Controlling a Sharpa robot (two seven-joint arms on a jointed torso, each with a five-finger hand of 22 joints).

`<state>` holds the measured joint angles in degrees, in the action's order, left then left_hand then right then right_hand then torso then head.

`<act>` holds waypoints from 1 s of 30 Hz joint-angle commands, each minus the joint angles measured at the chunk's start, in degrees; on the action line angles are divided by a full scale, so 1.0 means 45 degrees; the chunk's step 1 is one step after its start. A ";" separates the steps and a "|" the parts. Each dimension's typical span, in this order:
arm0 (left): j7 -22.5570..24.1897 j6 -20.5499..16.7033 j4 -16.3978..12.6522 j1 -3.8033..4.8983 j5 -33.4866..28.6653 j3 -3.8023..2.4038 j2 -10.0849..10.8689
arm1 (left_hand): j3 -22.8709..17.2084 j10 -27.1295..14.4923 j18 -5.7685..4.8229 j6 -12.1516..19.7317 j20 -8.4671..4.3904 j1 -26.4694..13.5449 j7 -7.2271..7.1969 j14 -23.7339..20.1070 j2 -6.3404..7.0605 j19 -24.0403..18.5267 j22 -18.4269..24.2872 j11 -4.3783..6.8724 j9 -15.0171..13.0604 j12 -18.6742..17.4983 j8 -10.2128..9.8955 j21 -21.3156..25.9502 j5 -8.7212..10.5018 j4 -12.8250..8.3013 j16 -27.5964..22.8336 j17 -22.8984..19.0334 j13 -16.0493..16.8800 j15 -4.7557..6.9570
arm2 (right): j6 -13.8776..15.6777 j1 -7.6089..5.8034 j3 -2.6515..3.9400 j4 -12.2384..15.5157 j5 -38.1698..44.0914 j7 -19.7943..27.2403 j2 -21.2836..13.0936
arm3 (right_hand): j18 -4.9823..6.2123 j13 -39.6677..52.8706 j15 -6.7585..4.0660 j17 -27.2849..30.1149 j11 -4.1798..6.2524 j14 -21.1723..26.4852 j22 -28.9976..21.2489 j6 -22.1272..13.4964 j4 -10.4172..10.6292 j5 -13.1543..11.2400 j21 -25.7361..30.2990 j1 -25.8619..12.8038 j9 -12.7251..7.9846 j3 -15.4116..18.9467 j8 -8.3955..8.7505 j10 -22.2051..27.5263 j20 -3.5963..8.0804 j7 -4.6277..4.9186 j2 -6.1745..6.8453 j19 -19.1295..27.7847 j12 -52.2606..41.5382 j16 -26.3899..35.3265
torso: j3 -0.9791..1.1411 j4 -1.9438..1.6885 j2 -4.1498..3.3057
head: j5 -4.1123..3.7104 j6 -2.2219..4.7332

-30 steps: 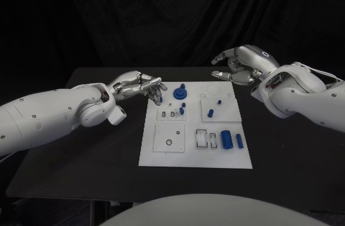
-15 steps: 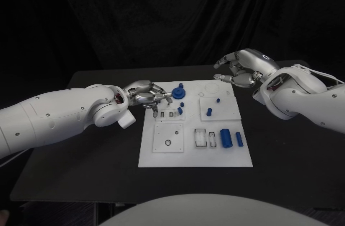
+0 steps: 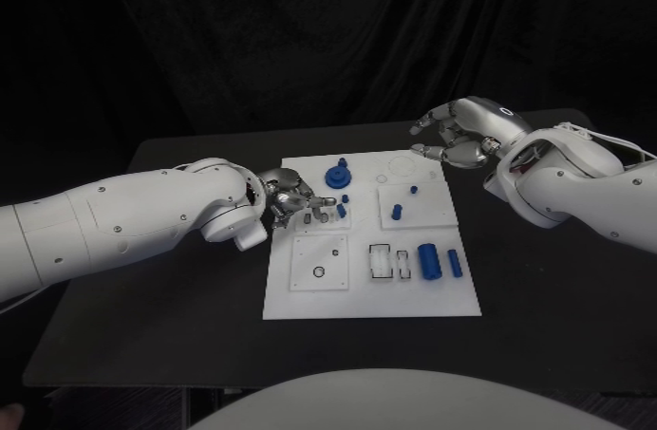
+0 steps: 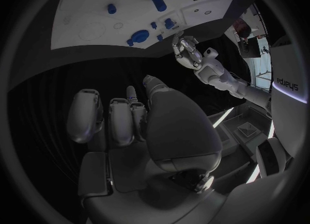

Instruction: Assemble the parts on the task board

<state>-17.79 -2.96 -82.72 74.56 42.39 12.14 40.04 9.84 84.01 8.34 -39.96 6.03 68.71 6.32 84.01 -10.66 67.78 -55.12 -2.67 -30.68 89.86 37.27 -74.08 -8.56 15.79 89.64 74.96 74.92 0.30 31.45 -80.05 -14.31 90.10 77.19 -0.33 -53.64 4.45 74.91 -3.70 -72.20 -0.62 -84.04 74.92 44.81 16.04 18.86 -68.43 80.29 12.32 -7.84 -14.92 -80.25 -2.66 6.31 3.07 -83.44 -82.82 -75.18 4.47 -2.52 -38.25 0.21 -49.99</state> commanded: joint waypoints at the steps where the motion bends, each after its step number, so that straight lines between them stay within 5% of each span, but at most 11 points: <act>1: -0.1627 -0.0093 -0.0106 0.0084 0.0966 -0.0016 -0.0155 | -0.0005 0.1330 -0.0265 -0.0262 -0.0095 0.0079 -0.0075 0.1331 0.0095 0.0329 -0.0458 0.0149 -0.0272 0.0032 0.0100 -0.0257 -0.0091 -0.0103 0.0081 0.3341 0.3350 0.0136 | -0.0493 0.0044 0.0010 -0.0046 -0.0008 -0.0446 0.0032 | -0.0059 0.0397 0.0117 0.0022 -0.0050 -0.0433 0.2121 0.0071 0.0003 0.0081 0.0079 0.0153 0.0007 -0.0067 -0.0056 -0.0013 -0.0053 0.0067 -0.0023 0.0000 -0.0020 0.0052 | 0.0082 -0.0004 0.0023 | -0.0033 -0.0001; 7: -0.2102 -0.0003 -0.0117 0.0139 0.1061 -0.0017 -0.0413 | 0.0024 0.1330 -0.0298 -0.0564 -0.0220 -0.0081 -0.0201 0.1331 0.0202 0.0489 -0.0675 0.0274 -0.0683 0.0032 0.0162 -0.0355 -0.0066 -0.0070 0.0081 0.3341 0.3350 0.0256 | -0.0845 0.0075 0.0010 -0.0009 -0.0008 -0.0692 0.0015 | -0.0043 0.0351 0.0136 0.0091 -0.0078 -0.0416 0.2097 0.0087 0.0000 0.0128 0.0168 0.0188 0.0003 -0.0089 -0.0055 0.0021 -0.0067 0.0081 -0.0035 0.0026 0.0008 0.0114 | 0.0140 0.0015 0.0037 | -0.0018 -0.0001; 11: -0.2348 -0.0001 -0.0102 0.0149 0.1078 -0.0017 -0.0500 | 0.0038 0.1330 -0.0324 -0.0653 -0.0287 -0.0219 -0.0260 0.1331 0.0224 0.0615 -0.0821 0.0337 -0.0960 0.0032 0.0195 -0.0422 -0.0016 -0.0036 0.0081 0.3341 0.3350 0.0322 | -0.1001 0.0082 0.0010 0.0050 -0.0008 -0.0813 -0.0013 | -0.0043 0.0351 0.0136 0.0091 -0.0078 -0.0416 0.2097 0.0087 0.0000 0.0128 0.0168 0.0188 0.0003 -0.0089 -0.0055 0.0021 -0.0067 0.0081 -0.0035 0.0026 0.0008 0.0114 | 0.0199 0.0097 0.0015 | 0.0091 -0.0001; 15: -0.2518 0.0061 -0.0051 0.0153 0.1085 -0.0018 -0.0593 | 0.0058 0.1330 -0.0435 -0.0701 -0.0359 -0.0431 -0.0321 0.1331 0.0216 0.0999 -0.1358 0.0402 -0.1350 0.0032 0.0244 -0.0669 0.0074 0.0034 0.0081 0.3341 0.3350 0.0391 | -0.1136 0.0084 0.0010 0.0052 -0.0008 -0.0925 -0.0025 | -0.0040 0.0330 0.0140 0.0107 -0.0083 -0.0411 0.2092 0.0090 0.0001 0.0138 0.0186 0.0194 0.0003 -0.0094 -0.0055 0.0037 -0.0070 0.0085 -0.0038 0.0032 0.0021 0.0128 | 0.0182 0.0085 0.0001 | 0.0115 -0.0001; 18: -0.2544 0.0090 0.0011 0.0154 0.1088 -0.0018 -0.0725 | 0.0039 0.1330 -0.0742 -0.0735 -0.0451 -0.0594 -0.0399 0.1331 0.0196 0.1981 -0.2821 0.0485 -0.1803 0.0032 0.0259 -0.1387 0.0058 0.0037 0.0081 0.3341 0.3350 0.0482 | -0.1210 0.0085 0.0010 0.0023 -0.0008 -0.0978 -0.0026 | -0.0032 0.0301 0.0157 0.0135 -0.0105 -0.0403 0.2080 0.0109 -0.0002 0.0172 0.0234 0.0222 0.0001 -0.0112 -0.0056 0.0060 -0.0083 0.0095 -0.0047 0.0047 0.0040 0.0155 | 0.0146 0.0049 0.0016 | 0.0109 -0.0001; 30: -0.2268 -0.0134 0.0197 0.0153 0.1090 -0.0026 -0.1170 | 0.0062 0.1330 -0.0792 -0.0733 -0.0531 -0.0851 -0.0455 0.1331 0.0187 0.2186 -0.3115 0.0553 -0.2321 0.0032 0.0220 -0.1548 0.0011 0.0086 0.0081 0.3341 0.3350 0.0557 | -0.1283 0.0087 0.0009 -0.0093 0.0064 -0.0991 0.0033 | -0.0019 0.0208 0.0187 0.0189 -0.0144 -0.0389 0.2058 0.0154 -0.0010 0.0229 0.0313 0.0267 0.0000 -0.0138 -0.0066 0.0130 -0.0105 0.0109 -0.0053 0.0073 0.0095 0.0205 | 0.0113 0.0017 0.0078 | 0.0120 -0.0001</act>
<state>-28.54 -3.03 -81.98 75.13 47.21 12.09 35.04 10.09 83.93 5.66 -43.21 3.61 65.33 4.52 83.86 -9.77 77.34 -69.09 -0.61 -41.08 89.86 38.16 -80.90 -8.40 16.04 89.63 74.95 74.96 2.37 26.21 -79.78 -14.31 89.74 77.11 -3.77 -53.54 4.46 74.95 -3.27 -71.42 -1.04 -84.06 74.91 45.22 16.03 19.54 -67.24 80.98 12.31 -8.16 -14.92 -79.83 -2.88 6.72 2.87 -83.23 -82.59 -74.50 5.02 -2.38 -37.96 0.81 -49.99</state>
